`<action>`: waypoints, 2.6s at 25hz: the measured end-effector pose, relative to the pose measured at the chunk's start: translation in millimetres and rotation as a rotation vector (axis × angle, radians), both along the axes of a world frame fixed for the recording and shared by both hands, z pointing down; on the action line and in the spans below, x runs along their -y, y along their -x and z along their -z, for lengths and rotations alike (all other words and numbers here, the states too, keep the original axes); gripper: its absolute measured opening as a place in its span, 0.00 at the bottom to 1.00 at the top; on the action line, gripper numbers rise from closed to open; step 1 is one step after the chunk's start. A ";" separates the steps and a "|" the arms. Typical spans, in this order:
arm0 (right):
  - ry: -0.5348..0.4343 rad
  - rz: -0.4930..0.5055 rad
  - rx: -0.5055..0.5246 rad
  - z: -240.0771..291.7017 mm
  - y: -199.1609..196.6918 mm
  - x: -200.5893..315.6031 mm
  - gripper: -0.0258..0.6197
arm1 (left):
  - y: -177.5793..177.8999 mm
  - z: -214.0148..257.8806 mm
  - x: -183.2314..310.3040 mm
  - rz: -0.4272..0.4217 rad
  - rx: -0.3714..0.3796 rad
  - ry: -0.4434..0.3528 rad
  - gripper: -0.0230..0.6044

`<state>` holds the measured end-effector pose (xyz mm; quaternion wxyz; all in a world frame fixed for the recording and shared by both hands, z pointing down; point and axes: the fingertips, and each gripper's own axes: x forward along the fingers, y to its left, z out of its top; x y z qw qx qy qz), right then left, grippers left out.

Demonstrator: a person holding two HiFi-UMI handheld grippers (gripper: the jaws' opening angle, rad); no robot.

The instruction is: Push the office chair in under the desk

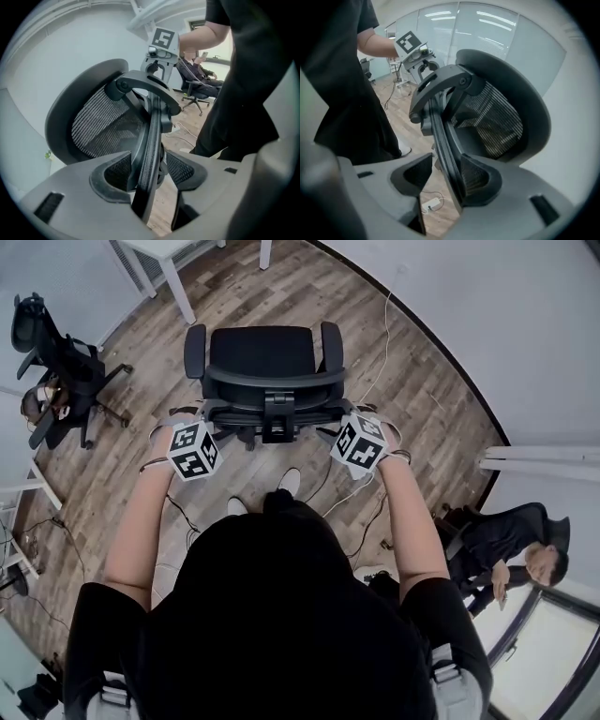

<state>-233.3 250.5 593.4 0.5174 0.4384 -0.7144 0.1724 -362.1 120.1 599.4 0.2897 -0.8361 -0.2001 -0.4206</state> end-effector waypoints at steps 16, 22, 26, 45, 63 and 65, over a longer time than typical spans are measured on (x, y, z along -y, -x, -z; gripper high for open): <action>0.125 0.197 -0.207 -27.3 2.3 4.2 0.26 | 2.5 -24.4 -0.8 -0.056 0.128 -0.118 0.30; 0.118 0.194 -0.220 -28.4 1.7 5.9 0.20 | 3.1 -26.8 1.1 -0.074 0.154 -0.144 0.20; 0.122 0.197 -0.202 -27.4 -0.1 5.3 0.20 | 1.5 -26.5 -0.8 -0.086 0.158 -0.136 0.19; 0.125 0.204 -0.157 -27.4 -13.4 5.9 0.20 | -11.8 -24.9 -1.7 -0.077 0.123 -0.093 0.20; 0.075 0.263 -0.174 -25.6 -83.2 38.0 0.20 | -76.3 -26.1 23.1 -0.008 0.110 -0.110 0.20; 0.067 0.270 -0.172 -25.7 -93.6 44.2 0.20 | -86.9 -26.9 28.3 0.003 0.113 -0.113 0.20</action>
